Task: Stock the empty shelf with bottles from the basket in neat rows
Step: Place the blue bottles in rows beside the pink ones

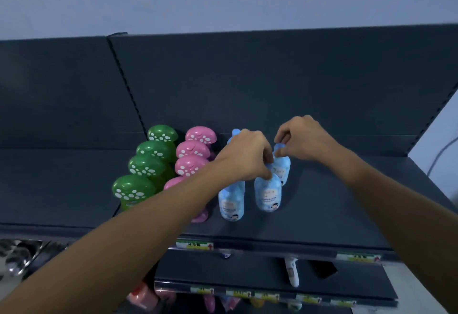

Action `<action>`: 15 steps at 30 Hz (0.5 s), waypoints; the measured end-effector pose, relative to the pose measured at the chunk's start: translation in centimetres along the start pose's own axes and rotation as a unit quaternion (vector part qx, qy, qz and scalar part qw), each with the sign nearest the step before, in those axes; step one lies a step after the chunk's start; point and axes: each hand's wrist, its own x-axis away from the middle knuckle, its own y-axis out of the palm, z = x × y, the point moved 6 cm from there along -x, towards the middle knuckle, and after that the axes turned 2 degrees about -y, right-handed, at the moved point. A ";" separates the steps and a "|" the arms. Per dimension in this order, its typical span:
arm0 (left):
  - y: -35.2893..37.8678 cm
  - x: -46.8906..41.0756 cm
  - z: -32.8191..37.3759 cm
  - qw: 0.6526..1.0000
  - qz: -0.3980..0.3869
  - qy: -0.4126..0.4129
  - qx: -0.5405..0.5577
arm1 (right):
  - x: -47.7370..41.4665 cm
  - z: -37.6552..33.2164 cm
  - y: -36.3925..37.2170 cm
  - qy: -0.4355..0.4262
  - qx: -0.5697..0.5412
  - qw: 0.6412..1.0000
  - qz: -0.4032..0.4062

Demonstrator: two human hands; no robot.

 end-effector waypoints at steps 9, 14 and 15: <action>1.8 -5.8 -2.3 0.999 0.002 -0.045 0.008 | -5.0 2.9 0.9 0.025 -0.020 0.999 -0.002; 2.6 -7.4 -3.2 0.998 -0.002 -0.062 0.028 | -6.9 3.8 1.9 0.026 -0.038 0.999 -0.008; 2.7 -7.6 -3.4 0.997 -0.003 -0.068 0.035 | -7.3 3.9 2.1 0.025 -0.041 0.999 -0.009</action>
